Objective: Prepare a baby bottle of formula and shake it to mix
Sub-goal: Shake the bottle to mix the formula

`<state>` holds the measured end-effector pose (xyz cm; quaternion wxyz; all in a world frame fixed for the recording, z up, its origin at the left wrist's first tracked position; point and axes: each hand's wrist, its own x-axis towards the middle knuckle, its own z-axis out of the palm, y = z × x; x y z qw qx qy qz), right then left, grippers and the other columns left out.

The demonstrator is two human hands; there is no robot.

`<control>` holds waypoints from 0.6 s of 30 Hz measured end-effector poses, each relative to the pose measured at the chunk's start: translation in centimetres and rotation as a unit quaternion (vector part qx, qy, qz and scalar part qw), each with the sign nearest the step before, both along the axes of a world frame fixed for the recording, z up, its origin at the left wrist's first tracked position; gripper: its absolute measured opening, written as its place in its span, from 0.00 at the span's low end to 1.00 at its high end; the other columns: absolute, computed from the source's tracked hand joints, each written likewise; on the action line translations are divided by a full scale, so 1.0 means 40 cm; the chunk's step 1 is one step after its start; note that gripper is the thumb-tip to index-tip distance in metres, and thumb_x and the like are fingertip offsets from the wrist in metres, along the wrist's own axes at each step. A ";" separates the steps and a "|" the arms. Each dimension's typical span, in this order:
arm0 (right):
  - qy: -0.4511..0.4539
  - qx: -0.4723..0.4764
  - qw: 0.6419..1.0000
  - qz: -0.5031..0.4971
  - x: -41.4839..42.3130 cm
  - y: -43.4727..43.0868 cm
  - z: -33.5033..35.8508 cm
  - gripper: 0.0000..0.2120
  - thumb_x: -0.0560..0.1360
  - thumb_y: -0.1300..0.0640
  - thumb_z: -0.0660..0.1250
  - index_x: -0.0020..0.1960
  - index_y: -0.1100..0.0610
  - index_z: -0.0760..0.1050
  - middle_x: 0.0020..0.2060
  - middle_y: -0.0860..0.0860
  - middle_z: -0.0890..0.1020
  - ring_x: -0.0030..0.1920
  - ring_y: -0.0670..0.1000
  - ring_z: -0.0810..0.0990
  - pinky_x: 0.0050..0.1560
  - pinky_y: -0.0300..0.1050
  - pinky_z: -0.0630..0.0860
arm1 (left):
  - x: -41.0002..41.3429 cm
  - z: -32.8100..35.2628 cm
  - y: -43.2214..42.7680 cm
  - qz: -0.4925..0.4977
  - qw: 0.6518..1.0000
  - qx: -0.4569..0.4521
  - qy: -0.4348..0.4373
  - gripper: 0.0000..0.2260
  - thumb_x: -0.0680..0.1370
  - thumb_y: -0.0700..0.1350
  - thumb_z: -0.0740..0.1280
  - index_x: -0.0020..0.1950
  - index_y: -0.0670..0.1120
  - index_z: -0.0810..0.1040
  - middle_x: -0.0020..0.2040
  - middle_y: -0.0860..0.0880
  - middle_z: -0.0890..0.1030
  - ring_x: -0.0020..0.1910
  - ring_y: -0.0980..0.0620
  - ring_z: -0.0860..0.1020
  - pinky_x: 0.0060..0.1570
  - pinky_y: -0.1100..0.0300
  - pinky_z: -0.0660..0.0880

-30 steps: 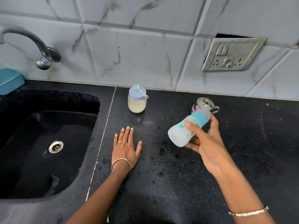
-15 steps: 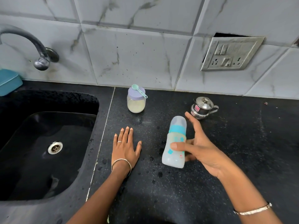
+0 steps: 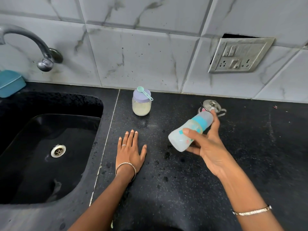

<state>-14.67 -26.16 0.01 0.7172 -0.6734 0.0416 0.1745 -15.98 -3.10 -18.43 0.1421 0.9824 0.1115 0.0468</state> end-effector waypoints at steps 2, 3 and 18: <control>0.001 -0.051 0.998 0.041 -0.008 -0.001 0.005 0.52 0.65 0.60 0.80 0.73 0.25 0.56 0.64 0.55 0.78 0.57 0.54 0.84 0.44 0.53 0.85 | 0.000 -0.002 0.001 0.001 1.000 0.002 0.000 0.36 0.79 0.64 0.41 0.82 0.46 0.57 0.82 0.48 0.58 0.82 0.48 0.53 0.80 0.47 0.48; 0.007 -0.091 0.992 0.086 -0.016 -0.004 0.006 0.52 0.62 0.58 0.82 0.73 0.25 0.58 0.62 0.57 0.79 0.56 0.56 0.85 0.43 0.52 0.85 | 0.000 -0.002 0.002 0.001 1.000 0.002 0.000 0.35 0.79 0.64 0.41 0.82 0.46 0.57 0.82 0.48 0.58 0.82 0.48 0.54 0.80 0.47 0.48; 0.007 -0.050 0.998 0.025 -0.006 -0.020 -0.009 0.45 0.61 0.59 0.81 0.73 0.43 0.66 0.47 0.55 0.89 0.50 0.54 0.89 0.43 0.51 0.86 | 0.002 -0.002 0.001 0.000 1.000 0.005 0.003 0.35 0.80 0.64 0.41 0.82 0.47 0.56 0.82 0.48 0.57 0.82 0.48 0.53 0.80 0.47 0.46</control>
